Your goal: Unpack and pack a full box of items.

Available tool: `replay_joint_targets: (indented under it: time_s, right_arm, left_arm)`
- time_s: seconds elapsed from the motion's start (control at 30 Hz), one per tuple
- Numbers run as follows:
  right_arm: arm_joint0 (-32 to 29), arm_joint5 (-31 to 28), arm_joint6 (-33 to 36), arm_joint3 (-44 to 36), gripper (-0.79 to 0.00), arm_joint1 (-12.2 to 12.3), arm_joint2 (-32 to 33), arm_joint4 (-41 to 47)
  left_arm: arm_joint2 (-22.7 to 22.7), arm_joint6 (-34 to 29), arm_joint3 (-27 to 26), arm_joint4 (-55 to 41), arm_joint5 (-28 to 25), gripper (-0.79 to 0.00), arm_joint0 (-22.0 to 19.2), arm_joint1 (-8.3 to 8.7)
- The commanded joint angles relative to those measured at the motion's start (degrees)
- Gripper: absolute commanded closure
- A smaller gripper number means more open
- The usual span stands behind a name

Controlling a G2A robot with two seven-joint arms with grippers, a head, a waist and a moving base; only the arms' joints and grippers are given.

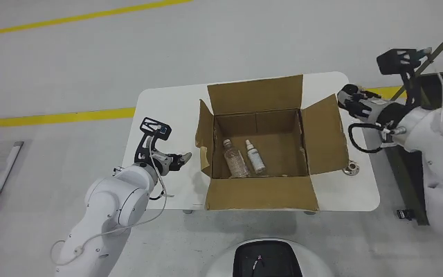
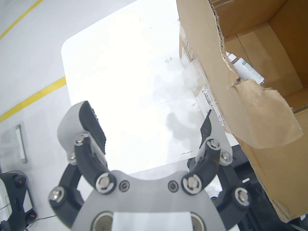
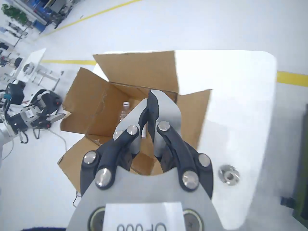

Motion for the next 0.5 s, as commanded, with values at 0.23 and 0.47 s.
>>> replay_joint_targets:
  time_s: [0.23, 0.47]
  right_arm:
    - [-10.99, -2.87, 10.17, -6.78, 0.000, 1.79, 10.62, -14.21]
    - [-16.32, -8.42, 13.89, -1.03, 0.000, 2.44, 9.30, -18.68]
  left_arm:
    - [0.00, 0.00, 0.00, 0.00, 0.00, -0.785, 0.00, 0.00]
    - [0.00, 0.00, 0.00, 0.00, 0.00, -0.785, 0.00, 0.00]
